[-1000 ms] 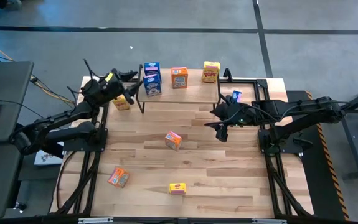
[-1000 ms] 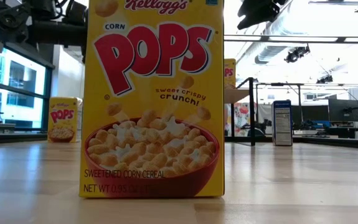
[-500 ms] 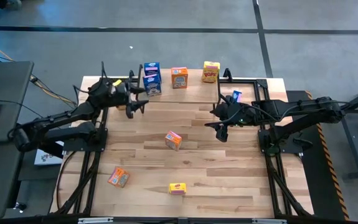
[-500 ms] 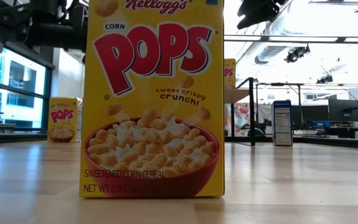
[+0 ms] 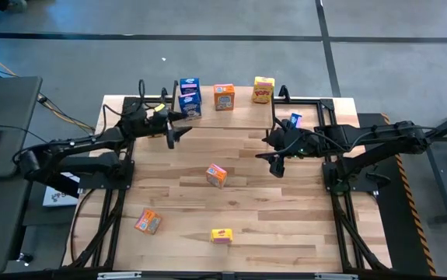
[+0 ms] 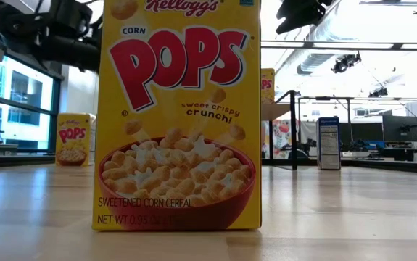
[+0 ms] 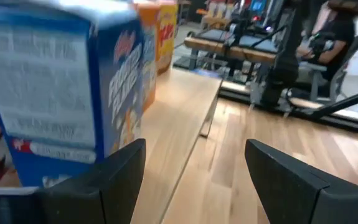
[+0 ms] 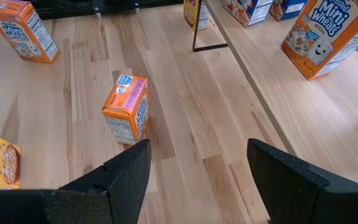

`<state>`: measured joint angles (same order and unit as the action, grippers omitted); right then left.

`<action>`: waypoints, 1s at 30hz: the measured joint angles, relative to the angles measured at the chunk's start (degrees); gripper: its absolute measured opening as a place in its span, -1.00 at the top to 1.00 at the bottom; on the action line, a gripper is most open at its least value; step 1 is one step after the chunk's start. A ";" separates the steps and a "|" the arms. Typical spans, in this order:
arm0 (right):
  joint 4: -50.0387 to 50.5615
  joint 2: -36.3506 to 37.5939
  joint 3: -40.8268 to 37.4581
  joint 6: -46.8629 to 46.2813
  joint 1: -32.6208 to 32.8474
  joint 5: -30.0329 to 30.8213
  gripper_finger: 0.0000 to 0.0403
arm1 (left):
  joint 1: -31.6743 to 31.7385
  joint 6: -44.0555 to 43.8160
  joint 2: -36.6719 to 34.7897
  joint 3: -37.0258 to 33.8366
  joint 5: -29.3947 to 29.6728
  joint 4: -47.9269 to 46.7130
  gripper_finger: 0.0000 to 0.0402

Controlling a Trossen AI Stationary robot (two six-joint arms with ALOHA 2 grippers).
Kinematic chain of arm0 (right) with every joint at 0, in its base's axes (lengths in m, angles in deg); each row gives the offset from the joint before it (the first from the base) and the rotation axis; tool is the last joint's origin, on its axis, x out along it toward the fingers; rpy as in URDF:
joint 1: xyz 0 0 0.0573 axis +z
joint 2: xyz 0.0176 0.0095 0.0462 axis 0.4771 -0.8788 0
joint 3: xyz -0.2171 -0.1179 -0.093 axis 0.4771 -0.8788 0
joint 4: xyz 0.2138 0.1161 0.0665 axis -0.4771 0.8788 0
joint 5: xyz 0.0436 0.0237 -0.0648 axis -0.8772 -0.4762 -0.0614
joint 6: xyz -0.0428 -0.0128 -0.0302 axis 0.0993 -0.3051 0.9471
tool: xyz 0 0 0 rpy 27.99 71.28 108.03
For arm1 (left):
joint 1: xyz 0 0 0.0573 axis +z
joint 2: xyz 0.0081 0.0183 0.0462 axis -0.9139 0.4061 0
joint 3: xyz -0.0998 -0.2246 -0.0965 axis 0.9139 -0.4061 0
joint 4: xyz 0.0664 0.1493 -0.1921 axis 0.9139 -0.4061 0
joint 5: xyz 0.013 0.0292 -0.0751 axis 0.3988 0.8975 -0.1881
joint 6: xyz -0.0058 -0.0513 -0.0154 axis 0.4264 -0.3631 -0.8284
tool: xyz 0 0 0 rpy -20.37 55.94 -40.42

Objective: Stack cereal on shelf
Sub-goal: Put the bottom blue cereal box aligned with the other blue cereal box on the shelf, then put the top orange cereal box aligned with the other orange cereal box on the shelf

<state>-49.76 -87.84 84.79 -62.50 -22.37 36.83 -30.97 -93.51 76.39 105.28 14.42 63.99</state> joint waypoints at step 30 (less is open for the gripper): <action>-0.02 0.00 0.00 -2.45 0.00 0.00 -0.29 | -3.80 -1.70 -2.01 -0.09 2.89 2.99 -0.33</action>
<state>-49.78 -87.84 84.79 -64.95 -22.37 36.83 -34.77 -95.22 74.38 105.19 17.31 66.98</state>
